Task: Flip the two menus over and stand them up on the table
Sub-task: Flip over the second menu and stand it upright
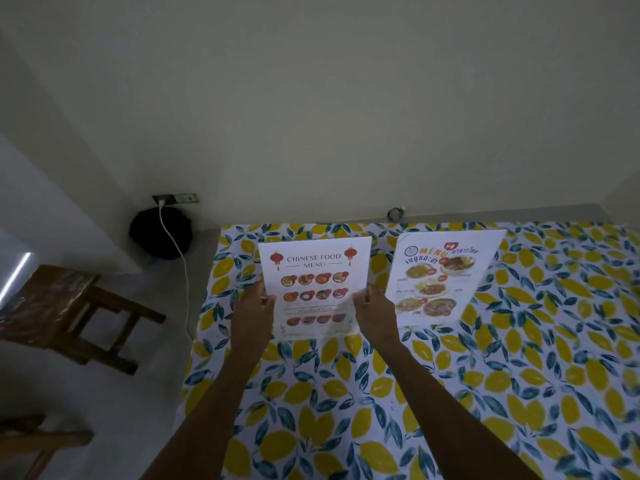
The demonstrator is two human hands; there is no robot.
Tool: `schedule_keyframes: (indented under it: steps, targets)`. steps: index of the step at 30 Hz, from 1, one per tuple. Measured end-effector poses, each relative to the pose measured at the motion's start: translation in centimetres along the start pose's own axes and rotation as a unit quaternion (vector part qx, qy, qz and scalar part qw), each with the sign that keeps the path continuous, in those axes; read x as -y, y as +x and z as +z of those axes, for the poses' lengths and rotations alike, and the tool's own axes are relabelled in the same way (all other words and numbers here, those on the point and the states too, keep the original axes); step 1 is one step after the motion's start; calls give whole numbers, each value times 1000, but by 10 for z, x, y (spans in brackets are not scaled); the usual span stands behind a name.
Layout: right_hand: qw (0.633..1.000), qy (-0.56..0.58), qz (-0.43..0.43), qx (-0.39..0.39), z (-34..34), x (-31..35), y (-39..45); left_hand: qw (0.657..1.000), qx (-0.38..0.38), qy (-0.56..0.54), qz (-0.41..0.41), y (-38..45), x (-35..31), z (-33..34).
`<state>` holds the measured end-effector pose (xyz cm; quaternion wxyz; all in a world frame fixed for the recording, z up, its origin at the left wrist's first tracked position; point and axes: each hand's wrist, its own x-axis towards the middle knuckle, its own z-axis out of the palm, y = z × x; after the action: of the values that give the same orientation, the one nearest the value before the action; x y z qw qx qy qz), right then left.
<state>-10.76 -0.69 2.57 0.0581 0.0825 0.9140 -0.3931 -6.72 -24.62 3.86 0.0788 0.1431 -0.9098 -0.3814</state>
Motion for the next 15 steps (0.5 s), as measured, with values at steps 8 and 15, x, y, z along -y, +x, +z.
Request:
schedule_keyframes:
  steps: [8, 15]
  targets:
    - [998, -33, -28, 55, -34, 2, -12, 998, 36, 41, -26, -12, -19, -5]
    - [981, -116, -107, 113, -83, -25, -41, 980, 38, 182, -77, -62, -53, 15]
